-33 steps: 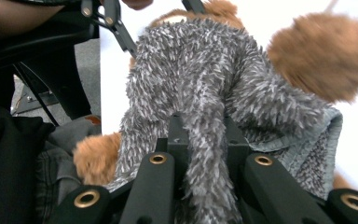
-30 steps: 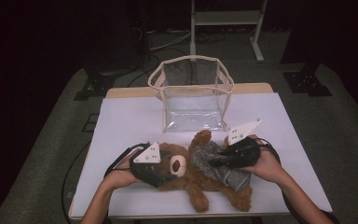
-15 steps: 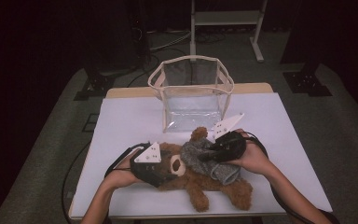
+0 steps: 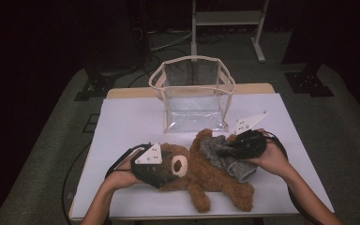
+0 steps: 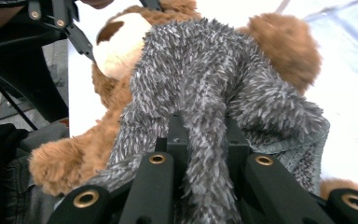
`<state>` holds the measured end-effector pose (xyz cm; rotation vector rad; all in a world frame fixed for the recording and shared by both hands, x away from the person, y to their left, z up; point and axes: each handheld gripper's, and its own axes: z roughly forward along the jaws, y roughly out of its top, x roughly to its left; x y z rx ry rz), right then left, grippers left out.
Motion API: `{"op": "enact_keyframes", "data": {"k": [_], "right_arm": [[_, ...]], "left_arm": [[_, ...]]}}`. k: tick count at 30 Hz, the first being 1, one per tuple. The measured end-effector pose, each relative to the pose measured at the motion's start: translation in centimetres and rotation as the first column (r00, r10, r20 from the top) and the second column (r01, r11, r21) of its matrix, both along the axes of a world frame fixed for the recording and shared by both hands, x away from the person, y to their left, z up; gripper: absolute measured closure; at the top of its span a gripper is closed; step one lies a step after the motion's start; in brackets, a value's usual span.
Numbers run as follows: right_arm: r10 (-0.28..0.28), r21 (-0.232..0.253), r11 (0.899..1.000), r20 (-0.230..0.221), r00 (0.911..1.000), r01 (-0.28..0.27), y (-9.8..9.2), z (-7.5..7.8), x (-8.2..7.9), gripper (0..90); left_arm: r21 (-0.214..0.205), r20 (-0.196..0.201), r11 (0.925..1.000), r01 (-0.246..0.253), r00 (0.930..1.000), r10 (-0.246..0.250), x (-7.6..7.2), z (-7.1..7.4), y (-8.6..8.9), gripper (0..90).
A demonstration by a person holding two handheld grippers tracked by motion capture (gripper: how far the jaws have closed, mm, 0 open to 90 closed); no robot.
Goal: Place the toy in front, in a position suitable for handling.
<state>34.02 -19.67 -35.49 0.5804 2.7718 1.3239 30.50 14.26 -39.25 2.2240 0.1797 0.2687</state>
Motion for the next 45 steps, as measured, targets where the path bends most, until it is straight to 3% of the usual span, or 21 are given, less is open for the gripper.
{"op": "enact_keyframes", "data": {"k": [4, 6, 14, 19, 26, 29, 33, 37, 45], "right_arm": [[0.010, 0.005, 1.000, 0.016, 0.9998, -0.010, 0.9, 0.1, 0.0, 77.7], [0.041, 0.012, 0.999, 0.022, 0.9989, -0.041, 2.6, 0.3, 0.2, 77.7], [0.086, -0.001, 0.996, 0.037, 0.9956, -0.086, 6.4, -0.4, 0.5, 77.3], [0.067, 0.007, 0.998, 0.042, 0.9968, -0.068, 5.3, -0.1, 0.0, 77.4], [0.038, 0.023, 0.999, 0.057, 0.9977, -0.039, 2.6, 0.3, -1.8, 77.4], [0.049, 0.014, 0.999, 0.069, 0.9964, -0.050, 3.3, 0.5, -1.7, 77.4], [0.100, -0.009, 0.995, 0.076, 0.9921, -0.100, 5.9, 0.1, -1.5, 77.4], [0.120, -0.031, 0.993, 0.084, 0.9892, -0.118, 6.3, -0.1, -1.9, 77.4], [0.064, 0.000, 0.998, 0.063, 0.9960, -0.064, 1.5, -1.0, -4.3, 77.3]], "left_arm": [[-0.002, -0.003, 1.0000, -0.008, 1.0000, 0.008, 0.1, -0.1, -0.1, 23.0], [0.003, 0.002, 1.0000, -0.009, 1.0000, 0.009, 0.1, -0.1, -0.2, 22.9], [-0.005, 0.000, 0.9997, -0.024, 0.9997, 0.024, 0.3, -0.2, -0.1, 22.4], [-0.040, -0.010, 0.9975, -0.059, 0.9982, 0.058, 0.6, -0.2, -0.1, 22.4], [-0.067, -0.052, 0.9887, -0.134, 0.9901, 0.131, 1.3, 0.0, -0.5, 23.1], [-0.069, -0.061, 0.9845, -0.161, 0.9857, 0.157, 1.5, 0.0, -0.9, 23.3], [-0.071, -0.065, 0.9783, -0.195, 0.9796, 0.190, 1.7, 0.1, -0.8, 23.4], [-0.081, -0.070, 0.9783, -0.191, 0.9802, 0.185, 1.6, 0.0, -0.6, 23.6], [-0.074, -0.069, 0.9790, -0.190, 0.9803, 0.185, 1.6, 0.2, -0.7, 23.6]]}}
